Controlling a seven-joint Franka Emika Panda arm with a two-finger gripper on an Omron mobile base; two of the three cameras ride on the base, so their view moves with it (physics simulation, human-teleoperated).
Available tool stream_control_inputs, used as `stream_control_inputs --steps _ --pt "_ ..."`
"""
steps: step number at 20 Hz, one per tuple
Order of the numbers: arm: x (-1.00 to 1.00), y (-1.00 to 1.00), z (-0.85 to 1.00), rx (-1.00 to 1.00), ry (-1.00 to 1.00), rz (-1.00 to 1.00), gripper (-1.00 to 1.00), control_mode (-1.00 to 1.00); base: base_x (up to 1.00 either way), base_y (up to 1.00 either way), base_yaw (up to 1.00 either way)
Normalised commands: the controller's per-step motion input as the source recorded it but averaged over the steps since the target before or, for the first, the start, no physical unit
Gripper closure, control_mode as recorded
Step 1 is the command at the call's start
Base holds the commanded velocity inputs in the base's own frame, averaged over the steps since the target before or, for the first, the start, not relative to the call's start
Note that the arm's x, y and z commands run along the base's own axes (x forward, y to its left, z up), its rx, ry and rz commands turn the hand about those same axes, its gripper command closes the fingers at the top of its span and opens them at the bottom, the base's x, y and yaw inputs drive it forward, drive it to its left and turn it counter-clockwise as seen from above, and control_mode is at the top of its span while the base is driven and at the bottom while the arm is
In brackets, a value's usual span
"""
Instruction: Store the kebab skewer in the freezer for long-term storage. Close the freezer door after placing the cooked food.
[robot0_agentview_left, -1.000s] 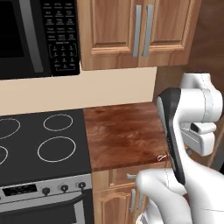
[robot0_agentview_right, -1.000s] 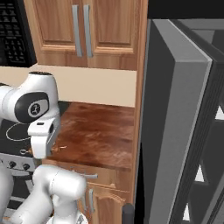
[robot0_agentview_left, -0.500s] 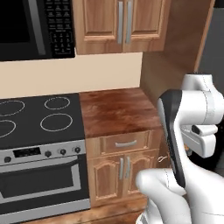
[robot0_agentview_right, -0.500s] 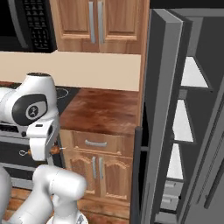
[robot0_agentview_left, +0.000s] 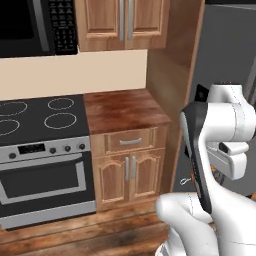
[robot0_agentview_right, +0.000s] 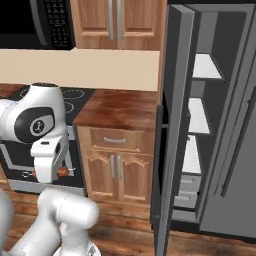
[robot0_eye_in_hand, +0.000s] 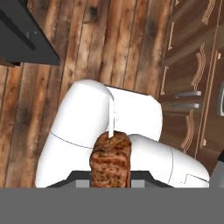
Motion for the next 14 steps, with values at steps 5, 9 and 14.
stream_control_inputs --steps 5,9,14 --pt "0.00 0.00 0.00 0.00 0.00 0.00 1.00 1.00 -0.71 -0.12 -0.04" --pt "0.00 0.00 0.00 0.00 0.00 0.00 1.00 1.00 -0.52 -0.49 0.00" --pt "0.00 0.00 0.00 0.00 0.00 0.00 1.00 1.00 -0.44 -0.75 0.00"
